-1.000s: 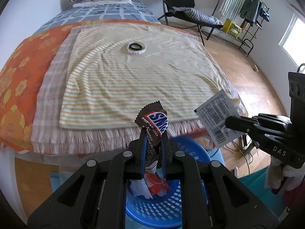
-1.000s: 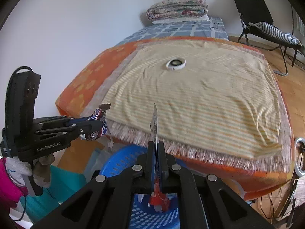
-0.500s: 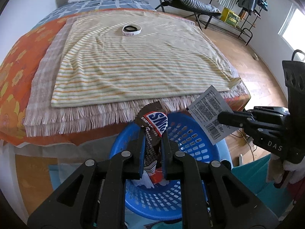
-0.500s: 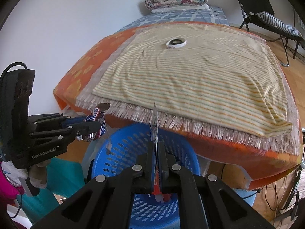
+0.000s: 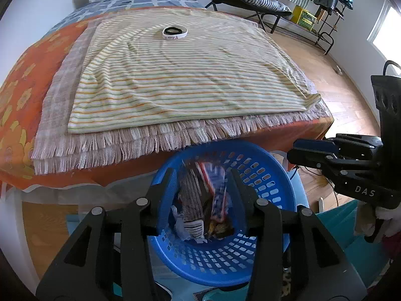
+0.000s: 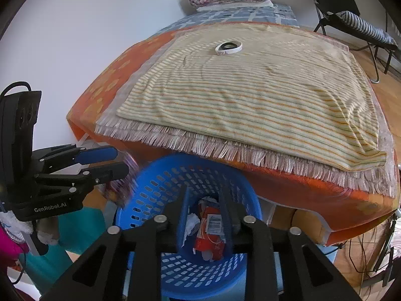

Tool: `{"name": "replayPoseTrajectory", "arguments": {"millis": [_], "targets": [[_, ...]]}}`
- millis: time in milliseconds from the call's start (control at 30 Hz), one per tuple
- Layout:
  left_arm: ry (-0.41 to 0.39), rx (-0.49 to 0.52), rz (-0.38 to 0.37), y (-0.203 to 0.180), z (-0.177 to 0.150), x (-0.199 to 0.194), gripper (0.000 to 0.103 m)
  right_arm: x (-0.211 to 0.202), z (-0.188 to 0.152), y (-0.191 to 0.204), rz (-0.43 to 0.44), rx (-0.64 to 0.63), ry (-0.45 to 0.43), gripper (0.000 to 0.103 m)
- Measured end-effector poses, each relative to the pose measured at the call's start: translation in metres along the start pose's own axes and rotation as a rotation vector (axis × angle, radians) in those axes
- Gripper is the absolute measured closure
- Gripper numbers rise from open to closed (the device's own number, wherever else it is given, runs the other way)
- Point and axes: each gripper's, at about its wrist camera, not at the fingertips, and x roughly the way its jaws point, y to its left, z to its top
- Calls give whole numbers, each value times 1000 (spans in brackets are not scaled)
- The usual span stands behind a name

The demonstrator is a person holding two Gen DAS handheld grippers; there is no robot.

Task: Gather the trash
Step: 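Carry the wrapper and card to the blue basket and release both, then move both tools back to the white tape roll on the towel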

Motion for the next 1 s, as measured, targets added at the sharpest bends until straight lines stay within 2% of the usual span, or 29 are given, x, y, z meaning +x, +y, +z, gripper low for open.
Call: {"name": "replayPoseTrajectory", "arguments": {"millis": [33,100,167,400,667,867,1000], "targets": [[2,1,1,0,0,0,60,0,0,0,-3,-1,-1,72],[6,-2,4,1,0,1,57,-1,1,1,-13,-2,-3,54],[6,-5,5,2,-1,1,48,-2,2,1,-25,-4,-7,42],[-2,-24,16,8,0,1,46,-5,4,1,-68,-11,-23,23],[-5,-31,24,10,1,2,47,-7,9,0,-127,-15,-43,13],[-7,-22,34,9,7,3,47,-7,13,-3,-160,-12,-37,12],[0,-28,33,12,19,3,47,-7,21,-12,-142,17,-34,12]]}}
